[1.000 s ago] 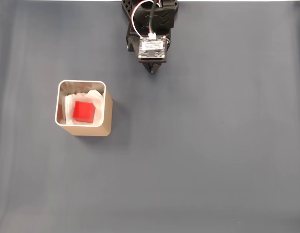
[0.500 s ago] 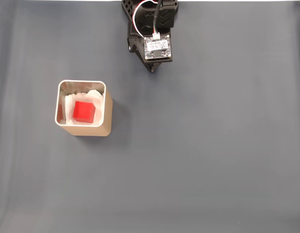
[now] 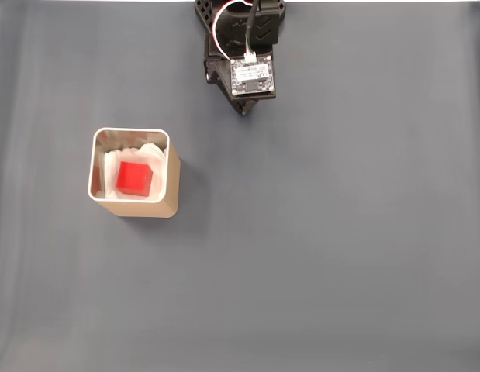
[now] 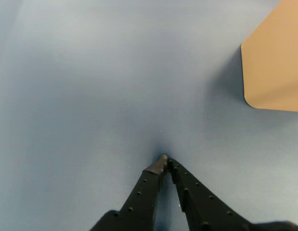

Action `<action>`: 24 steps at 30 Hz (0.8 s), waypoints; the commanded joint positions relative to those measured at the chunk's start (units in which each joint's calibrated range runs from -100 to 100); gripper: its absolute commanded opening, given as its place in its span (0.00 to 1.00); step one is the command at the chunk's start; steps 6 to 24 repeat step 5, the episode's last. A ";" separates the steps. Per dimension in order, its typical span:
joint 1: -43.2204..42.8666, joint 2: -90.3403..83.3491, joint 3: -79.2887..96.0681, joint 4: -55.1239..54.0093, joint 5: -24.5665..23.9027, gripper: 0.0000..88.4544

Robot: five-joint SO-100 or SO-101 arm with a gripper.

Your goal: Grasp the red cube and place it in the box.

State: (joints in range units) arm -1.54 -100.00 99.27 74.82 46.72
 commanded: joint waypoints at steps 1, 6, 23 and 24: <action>0.44 0.09 0.64 1.22 0.44 0.02; 0.44 0.09 0.64 1.22 0.44 0.02; 0.44 0.09 0.64 1.22 0.44 0.02; 0.44 0.09 0.64 1.22 0.44 0.02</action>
